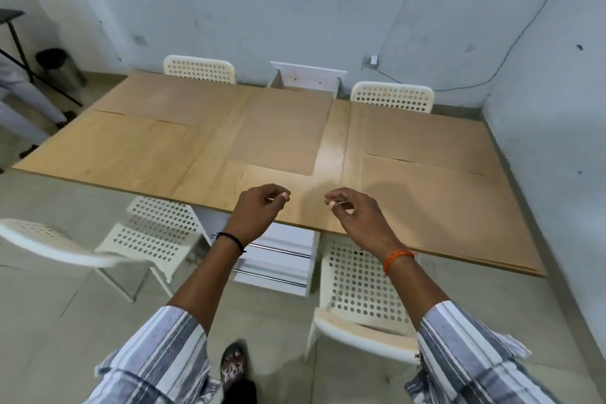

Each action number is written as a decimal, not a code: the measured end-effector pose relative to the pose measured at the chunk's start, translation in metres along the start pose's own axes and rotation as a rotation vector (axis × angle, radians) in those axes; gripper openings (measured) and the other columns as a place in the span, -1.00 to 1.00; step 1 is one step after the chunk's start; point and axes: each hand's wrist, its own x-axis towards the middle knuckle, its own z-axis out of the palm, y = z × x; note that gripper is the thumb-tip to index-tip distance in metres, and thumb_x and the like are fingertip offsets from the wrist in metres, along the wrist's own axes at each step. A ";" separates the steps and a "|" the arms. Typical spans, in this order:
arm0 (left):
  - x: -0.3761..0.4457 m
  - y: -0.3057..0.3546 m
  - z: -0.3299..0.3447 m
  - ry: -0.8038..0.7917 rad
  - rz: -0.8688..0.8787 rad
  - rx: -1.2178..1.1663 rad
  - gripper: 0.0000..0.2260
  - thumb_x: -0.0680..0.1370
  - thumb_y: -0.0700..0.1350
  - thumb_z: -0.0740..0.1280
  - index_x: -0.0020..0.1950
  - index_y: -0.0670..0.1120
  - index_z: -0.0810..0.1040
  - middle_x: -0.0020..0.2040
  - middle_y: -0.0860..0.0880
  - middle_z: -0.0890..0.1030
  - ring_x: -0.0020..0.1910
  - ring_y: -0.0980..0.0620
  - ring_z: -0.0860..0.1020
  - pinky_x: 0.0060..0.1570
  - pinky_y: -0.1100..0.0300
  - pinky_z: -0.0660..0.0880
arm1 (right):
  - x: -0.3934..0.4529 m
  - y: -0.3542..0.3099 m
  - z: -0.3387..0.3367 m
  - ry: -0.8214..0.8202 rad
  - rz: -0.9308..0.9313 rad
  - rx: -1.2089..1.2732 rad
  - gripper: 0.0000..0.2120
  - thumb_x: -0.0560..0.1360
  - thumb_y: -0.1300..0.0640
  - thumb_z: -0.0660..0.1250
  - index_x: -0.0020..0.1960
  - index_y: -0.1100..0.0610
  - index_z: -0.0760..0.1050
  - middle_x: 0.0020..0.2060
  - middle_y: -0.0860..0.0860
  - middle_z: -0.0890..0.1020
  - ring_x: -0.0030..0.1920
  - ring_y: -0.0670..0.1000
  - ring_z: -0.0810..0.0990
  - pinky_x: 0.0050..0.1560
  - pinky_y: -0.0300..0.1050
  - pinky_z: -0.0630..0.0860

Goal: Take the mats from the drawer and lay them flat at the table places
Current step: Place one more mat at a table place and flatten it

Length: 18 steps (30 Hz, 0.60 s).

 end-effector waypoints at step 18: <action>0.149 -0.124 -0.142 -0.214 -0.145 -0.069 -0.83 0.59 -0.09 0.28 -0.01 -0.09 0.66 -0.01 0.01 0.69 -0.09 0.06 0.67 -0.13 0.20 0.47 | 0.134 -0.035 0.131 0.127 0.279 -0.131 -0.66 0.58 0.17 0.31 0.35 0.12 0.46 0.30 0.01 0.52 0.08 -0.06 0.55 0.01 -0.36 0.42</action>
